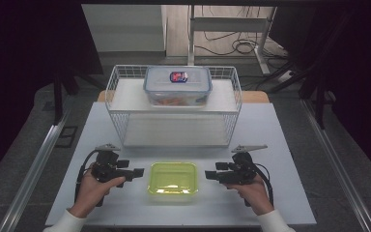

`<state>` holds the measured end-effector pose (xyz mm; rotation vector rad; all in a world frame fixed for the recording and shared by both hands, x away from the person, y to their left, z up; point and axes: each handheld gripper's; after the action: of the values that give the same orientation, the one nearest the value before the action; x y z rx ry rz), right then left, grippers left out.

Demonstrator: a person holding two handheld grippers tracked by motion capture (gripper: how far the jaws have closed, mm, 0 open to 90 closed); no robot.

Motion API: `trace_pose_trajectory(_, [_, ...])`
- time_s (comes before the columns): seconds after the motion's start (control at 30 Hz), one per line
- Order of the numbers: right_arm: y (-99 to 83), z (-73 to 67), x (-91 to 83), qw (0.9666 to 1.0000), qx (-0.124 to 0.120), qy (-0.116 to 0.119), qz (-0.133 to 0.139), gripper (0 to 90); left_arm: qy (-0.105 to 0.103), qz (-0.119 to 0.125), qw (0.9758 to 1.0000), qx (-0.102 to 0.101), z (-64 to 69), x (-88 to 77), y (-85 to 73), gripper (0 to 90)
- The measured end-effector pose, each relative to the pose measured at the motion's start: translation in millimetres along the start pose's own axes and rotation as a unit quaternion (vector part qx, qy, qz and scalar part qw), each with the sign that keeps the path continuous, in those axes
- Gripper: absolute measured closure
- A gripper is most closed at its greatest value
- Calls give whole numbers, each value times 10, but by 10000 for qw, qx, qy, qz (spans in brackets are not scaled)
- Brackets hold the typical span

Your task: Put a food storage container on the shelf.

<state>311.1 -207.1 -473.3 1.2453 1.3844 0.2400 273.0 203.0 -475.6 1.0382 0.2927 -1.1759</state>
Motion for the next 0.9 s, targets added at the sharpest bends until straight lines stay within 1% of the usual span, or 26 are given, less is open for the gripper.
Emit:
trace_pose_trajectory(0.13, [-19, -13, 76, 10000, 59, 25, -8, 305, -39, 46, 10000, -65, 0, 47, -15, 195])
trace_pose_trajectory(0.17, [-23, -20, 97, 10000, 62, 37, -12, 313, -59, 38, 10000, -56, 0, 62, -18, 197])
trace_pose_trajectory(0.3, [-30, -43, 187, 9998, 94, 151, 0, 346, -261, -55, 9994, -224, -14, 136, -36, 204])
trace_pose_trajectory(0.4, [-40, -44, 255, 9996, 168, 235, 25, 365, -311, -86, 9989, -343, -38, 189, -46, 230])
trace_pose_trajectory(0.47, [-48, -57, 296, 9995, 174, 257, -8, 375, -318, -128, 9988, -362, -36, 217, -48, 237])
trace_pose_trajectory(0.57, [-63, -71, 347, 9994, 197, 278, -60, 390, -393, -212, 9984, -335, -9, 247, -56, 247])
trace_pose_trajectory(0.63, [-75, -75, 380, 9993, 225, 301, -74, 401, -420, -262, 9981, -365, 14, 286, -68, 253])
trace_pose_trajectory(0.67, [-80, -75, 394, 9991, 261, 316, -81, 406, -436, -330, 9978, -373, 22, 303, -72, 260])
trace_pose_trajectory(0.77, [-99, -68, 429, 9987, 368, 337, -63, 424, -445, -388, 9975, -387, 40, 366, -87, 276])
trace_pose_trajectory(0.87, [-109, -65, 453, 9986, 421, 329, -39, 442, -649, -501, 9949, -593, 5, 412, -95, 300])
trace_pose_trajectory(0.9, [-110, -64, 459, 9986, 427, 323, -41, 451, -660, -511, 9945, -629, -7, 421, -97, 308])
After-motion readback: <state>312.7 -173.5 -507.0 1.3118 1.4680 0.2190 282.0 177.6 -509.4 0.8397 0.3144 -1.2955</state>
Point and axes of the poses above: each handheld gripper's, and its own axes: x roughly forward along the jaws, y roughly out of its top, z roughly to its right, and after that the axes turned 13 degrees about -x, right-handed
